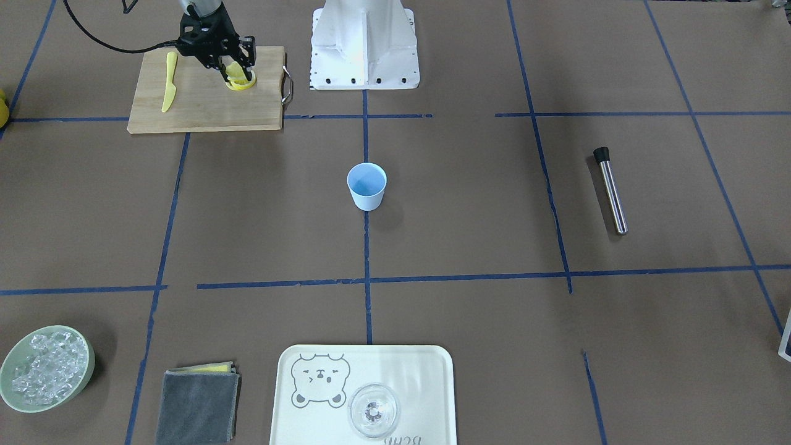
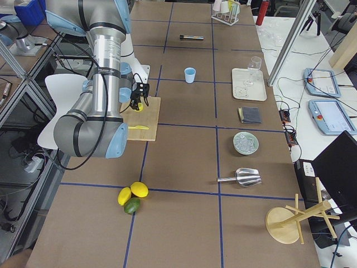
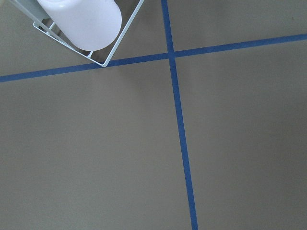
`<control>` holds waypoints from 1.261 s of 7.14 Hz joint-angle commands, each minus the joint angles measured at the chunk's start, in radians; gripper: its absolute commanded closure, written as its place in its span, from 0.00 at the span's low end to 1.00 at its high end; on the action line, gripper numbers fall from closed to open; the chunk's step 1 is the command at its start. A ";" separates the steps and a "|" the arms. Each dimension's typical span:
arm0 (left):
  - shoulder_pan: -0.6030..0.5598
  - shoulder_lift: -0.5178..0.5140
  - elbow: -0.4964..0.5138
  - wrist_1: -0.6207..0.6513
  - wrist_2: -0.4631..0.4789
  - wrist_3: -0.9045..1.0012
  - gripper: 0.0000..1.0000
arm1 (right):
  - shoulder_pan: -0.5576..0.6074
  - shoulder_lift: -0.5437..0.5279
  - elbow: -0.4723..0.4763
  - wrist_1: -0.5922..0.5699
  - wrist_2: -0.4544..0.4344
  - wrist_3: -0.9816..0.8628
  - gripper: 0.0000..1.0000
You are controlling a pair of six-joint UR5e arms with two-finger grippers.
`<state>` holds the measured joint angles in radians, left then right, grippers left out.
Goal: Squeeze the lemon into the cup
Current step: 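Grasp the lemon slice on the board with the right gripper and lift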
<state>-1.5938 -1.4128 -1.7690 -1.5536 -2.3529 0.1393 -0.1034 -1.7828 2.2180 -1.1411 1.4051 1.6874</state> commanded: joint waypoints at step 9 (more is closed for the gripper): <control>0.000 0.000 0.005 0.004 0.000 -0.001 0.00 | 0.406 0.402 0.011 -0.292 0.334 -0.015 0.44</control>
<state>-1.5938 -1.4128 -1.7646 -1.5493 -2.3531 0.1381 0.2171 -1.5787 2.2826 -1.2845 1.6744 1.6767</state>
